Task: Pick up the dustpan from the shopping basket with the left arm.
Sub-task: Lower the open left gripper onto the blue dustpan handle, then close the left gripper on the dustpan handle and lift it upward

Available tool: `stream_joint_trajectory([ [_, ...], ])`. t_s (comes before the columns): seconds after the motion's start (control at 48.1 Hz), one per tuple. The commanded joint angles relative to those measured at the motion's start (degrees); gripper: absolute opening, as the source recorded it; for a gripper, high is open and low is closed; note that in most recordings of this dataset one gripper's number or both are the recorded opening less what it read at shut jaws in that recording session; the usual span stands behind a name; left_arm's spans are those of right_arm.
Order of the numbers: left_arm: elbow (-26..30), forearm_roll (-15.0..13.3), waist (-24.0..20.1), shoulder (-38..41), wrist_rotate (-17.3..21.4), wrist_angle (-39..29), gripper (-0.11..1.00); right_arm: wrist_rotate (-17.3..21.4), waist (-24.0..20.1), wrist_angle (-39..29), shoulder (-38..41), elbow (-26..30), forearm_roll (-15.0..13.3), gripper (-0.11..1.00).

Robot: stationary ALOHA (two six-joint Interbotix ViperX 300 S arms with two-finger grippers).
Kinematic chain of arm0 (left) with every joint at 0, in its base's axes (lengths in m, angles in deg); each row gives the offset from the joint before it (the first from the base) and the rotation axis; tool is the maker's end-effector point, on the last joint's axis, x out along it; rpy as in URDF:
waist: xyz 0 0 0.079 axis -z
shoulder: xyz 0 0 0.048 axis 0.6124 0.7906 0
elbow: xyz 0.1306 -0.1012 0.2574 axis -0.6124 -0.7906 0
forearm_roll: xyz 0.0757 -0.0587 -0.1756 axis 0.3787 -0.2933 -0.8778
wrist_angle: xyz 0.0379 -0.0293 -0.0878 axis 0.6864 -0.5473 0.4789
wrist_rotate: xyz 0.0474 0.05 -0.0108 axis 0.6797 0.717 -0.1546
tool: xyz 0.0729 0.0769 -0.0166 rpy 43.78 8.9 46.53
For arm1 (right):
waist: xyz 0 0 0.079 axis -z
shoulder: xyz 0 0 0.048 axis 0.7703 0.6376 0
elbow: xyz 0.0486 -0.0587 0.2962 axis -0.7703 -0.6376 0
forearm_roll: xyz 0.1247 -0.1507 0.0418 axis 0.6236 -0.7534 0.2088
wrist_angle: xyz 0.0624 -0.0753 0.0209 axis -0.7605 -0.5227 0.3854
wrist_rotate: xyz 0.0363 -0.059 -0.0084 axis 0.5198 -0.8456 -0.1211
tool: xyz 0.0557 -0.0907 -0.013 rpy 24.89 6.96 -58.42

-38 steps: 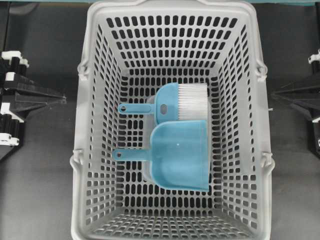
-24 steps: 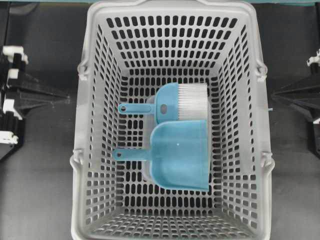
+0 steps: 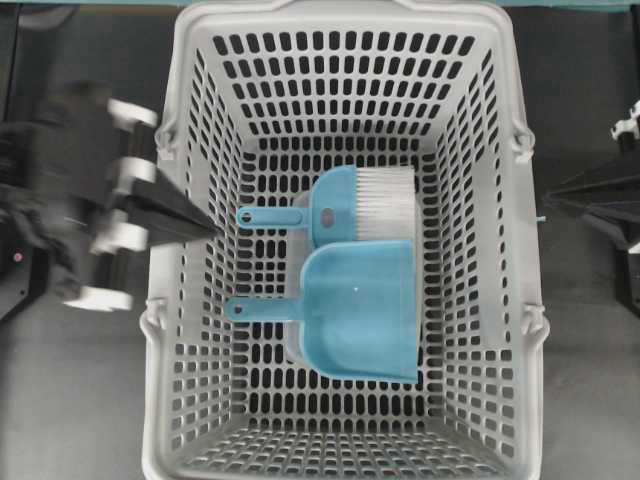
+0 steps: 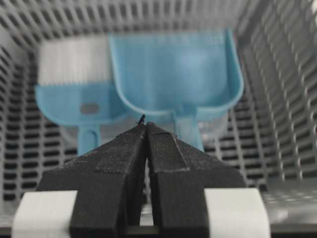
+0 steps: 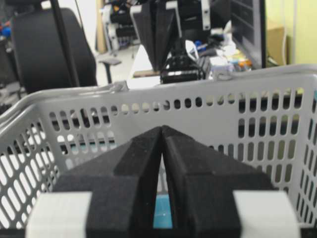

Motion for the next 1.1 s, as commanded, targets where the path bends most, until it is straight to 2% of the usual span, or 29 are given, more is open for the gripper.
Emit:
stream_joint_trajectory([
  [0.0,5.9,0.2,0.7,5.0,0.3,-4.4,0.0,0.1,-0.3,-0.1,0.4,1.1,0.2,-0.01],
  [0.27,17.0,0.2,1.8,17.8,0.2,-18.4,0.0,0.1,-0.4,-0.3,0.4,1.1,0.2,-0.01],
  [0.478,20.0,0.2,2.5,23.5,-0.4,-20.9,0.02,0.1,-0.8,-0.3,0.4,1.0,0.2,-0.01],
  [0.561,20.7,0.2,3.0,25.2,-0.7,-20.9,0.17,0.1,-1.3,-0.3,0.6,1.0,0.2,-0.01],
  [0.707,21.4,0.2,3.9,28.5,-1.1,-21.2,0.61,0.1,-1.4,-0.3,0.6,0.7,0.2,-0.01],
  [0.81,21.4,0.2,4.6,31.0,-2.1,-21.2,0.85,0.1,-1.3,-0.3,0.7,0.6,0.2,-0.01],
  [0.873,21.0,0.2,4.7,32.3,-2.7,-21.2,0.9,0.1,-1.4,-0.3,0.7,0.5,0.2,-0.01],
  [1.081,18.9,0.2,4.7,34.9,-4.8,-20.9,0.88,0.1,-1.4,-0.3,0.7,0.4,0.2,-0.01],
])
